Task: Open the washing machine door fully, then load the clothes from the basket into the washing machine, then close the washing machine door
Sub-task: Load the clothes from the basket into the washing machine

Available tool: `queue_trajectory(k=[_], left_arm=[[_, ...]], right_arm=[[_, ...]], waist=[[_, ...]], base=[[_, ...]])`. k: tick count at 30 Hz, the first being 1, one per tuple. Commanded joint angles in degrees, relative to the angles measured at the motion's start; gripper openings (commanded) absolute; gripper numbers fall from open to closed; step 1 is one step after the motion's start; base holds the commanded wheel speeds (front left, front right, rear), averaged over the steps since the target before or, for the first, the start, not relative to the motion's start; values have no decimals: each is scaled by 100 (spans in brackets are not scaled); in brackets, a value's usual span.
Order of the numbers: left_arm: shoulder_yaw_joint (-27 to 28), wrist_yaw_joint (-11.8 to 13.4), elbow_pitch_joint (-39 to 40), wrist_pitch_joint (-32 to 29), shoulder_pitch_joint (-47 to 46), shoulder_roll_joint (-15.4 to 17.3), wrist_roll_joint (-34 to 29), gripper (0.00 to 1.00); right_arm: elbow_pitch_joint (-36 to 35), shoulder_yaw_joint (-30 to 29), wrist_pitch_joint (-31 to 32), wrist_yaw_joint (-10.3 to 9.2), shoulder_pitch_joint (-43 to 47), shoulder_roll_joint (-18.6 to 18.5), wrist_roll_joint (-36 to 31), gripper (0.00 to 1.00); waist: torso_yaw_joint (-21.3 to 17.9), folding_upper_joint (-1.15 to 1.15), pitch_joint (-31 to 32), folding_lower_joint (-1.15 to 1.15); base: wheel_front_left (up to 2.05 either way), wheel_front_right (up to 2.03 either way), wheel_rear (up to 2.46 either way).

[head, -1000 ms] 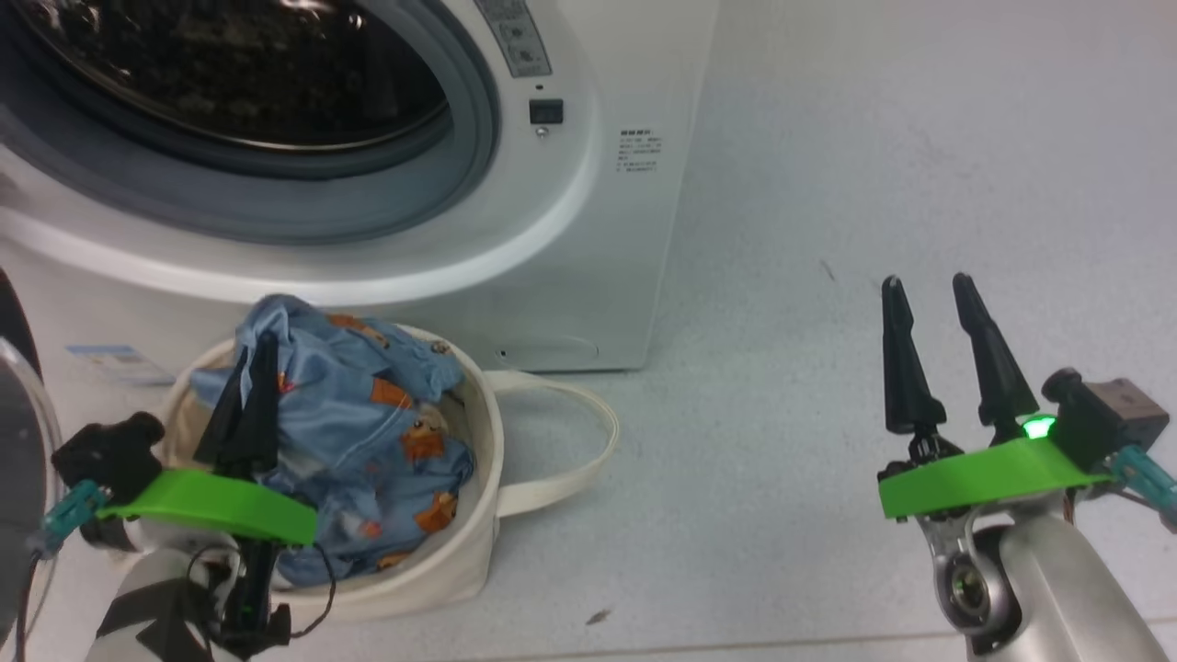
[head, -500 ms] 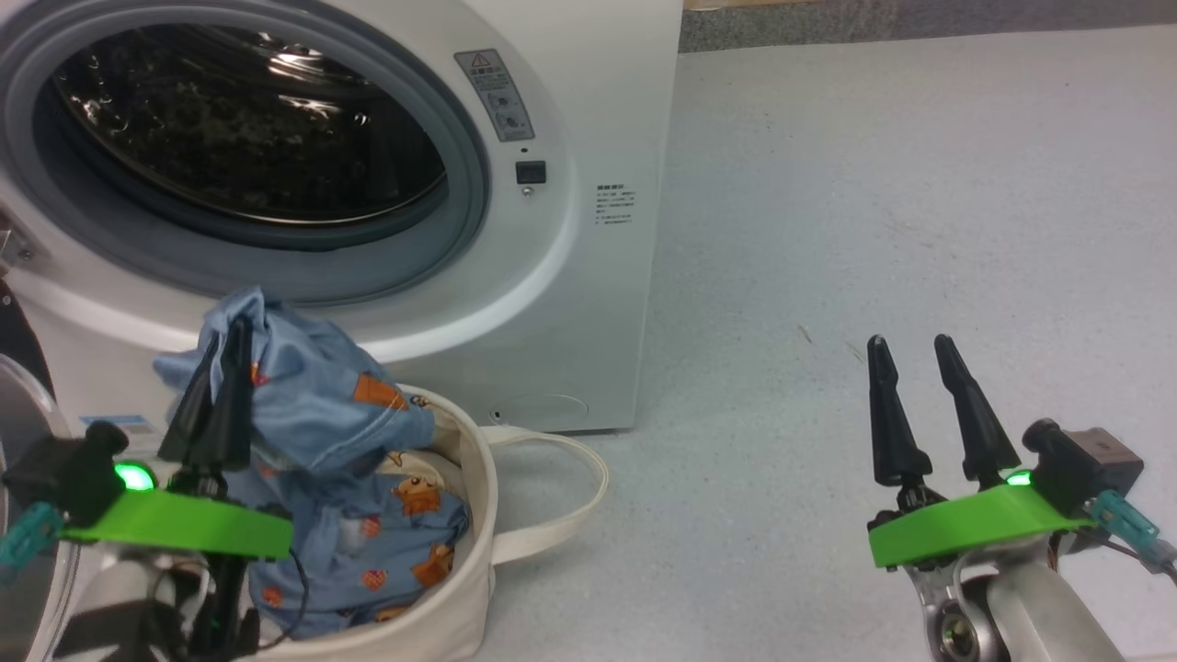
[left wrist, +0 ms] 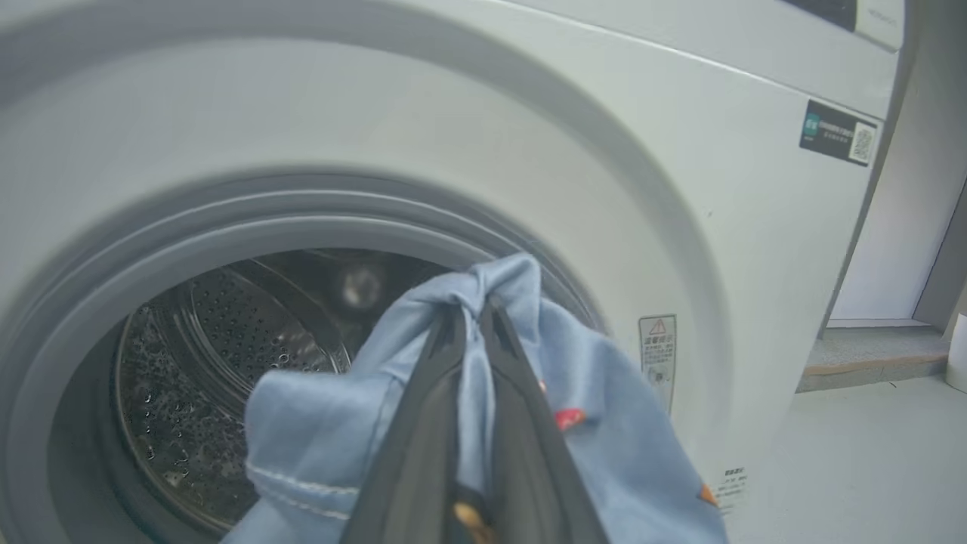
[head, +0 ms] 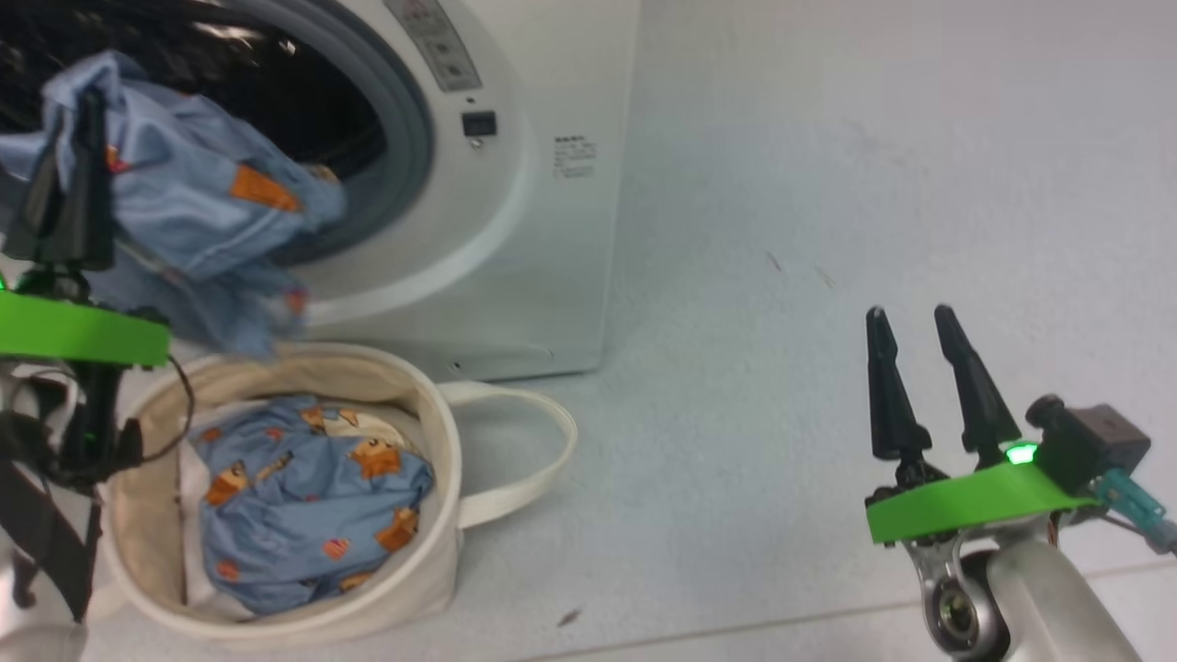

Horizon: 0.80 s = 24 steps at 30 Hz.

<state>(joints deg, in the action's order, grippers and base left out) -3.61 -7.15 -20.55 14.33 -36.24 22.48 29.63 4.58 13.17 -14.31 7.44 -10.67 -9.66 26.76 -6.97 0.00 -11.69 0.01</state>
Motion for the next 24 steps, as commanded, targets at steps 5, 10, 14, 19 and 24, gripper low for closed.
queue_trajectory(k=[5, 10, 14, 19, 24], left_arm=[[435, -34, -282, 65, -478, 219, -65, 0], [601, -34, -837, 66, -897, 154, -307, 0], [700, -34, -1255, 66, -1303, 89, -519, 0], [801, -34, -1996, 66, -1812, 55, -845, 0], [841, 51, -2615, 66, -2488, 54, -1201, 0]], right_arm=[[-289, 84, -69, 5, -288, -89, -72, 100], [-406, 30, -69, 5, -398, -180, -128, 100], [-492, -71, -69, 5, -423, -255, -180, 100], [-609, -200, -69, 5, -412, -300, -235, 100], [-753, -357, -69, 5, -406, -329, -299, 100]], waist=[[-287, 0, -530, -1], [-458, 0, -970, -1], [-540, 0, -1335, -1], [-610, 0, -1761, -1], [-620, 0, -2207, -1]], base=[[0, 0, 0], [0, 0, 0], [0, 0, 0], [0, 0, 0], [0, 0, 0]])
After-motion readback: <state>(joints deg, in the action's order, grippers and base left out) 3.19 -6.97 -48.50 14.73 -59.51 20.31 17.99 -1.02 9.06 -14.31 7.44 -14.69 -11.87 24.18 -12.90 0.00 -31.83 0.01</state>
